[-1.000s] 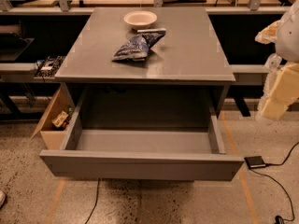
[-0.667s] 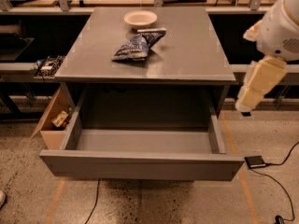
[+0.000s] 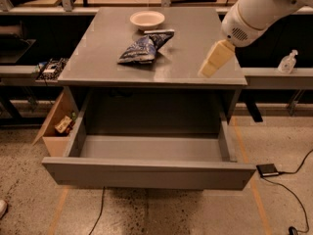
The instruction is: Place blue chip bag into top drawer
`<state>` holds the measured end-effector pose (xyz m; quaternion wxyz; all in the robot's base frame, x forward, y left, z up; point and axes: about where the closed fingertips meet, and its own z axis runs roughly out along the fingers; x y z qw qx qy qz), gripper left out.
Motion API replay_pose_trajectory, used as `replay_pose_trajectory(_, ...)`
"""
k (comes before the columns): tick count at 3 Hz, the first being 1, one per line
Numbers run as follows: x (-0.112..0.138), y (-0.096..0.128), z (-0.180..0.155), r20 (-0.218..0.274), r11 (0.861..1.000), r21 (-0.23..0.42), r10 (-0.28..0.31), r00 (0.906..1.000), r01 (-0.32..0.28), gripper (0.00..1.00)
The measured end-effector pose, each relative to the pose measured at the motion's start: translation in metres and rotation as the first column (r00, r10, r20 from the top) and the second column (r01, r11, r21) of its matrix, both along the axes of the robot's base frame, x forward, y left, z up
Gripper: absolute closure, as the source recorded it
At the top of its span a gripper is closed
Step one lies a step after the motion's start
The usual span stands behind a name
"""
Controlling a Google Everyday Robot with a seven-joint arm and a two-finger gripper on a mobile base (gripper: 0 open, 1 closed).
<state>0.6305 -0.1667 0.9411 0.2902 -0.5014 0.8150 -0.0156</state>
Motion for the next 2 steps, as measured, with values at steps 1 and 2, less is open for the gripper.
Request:
replay_pose_trajectory(1,0.0633,0.0157,-0.0081,0.037,0.988,0.099,-0.126,0.9913,0.122,0.0)
replay_pose_trajectory(2,0.063,0.0157,-0.0083,0.037,0.988,0.098,-0.125,0.9915,0.121,0.0)
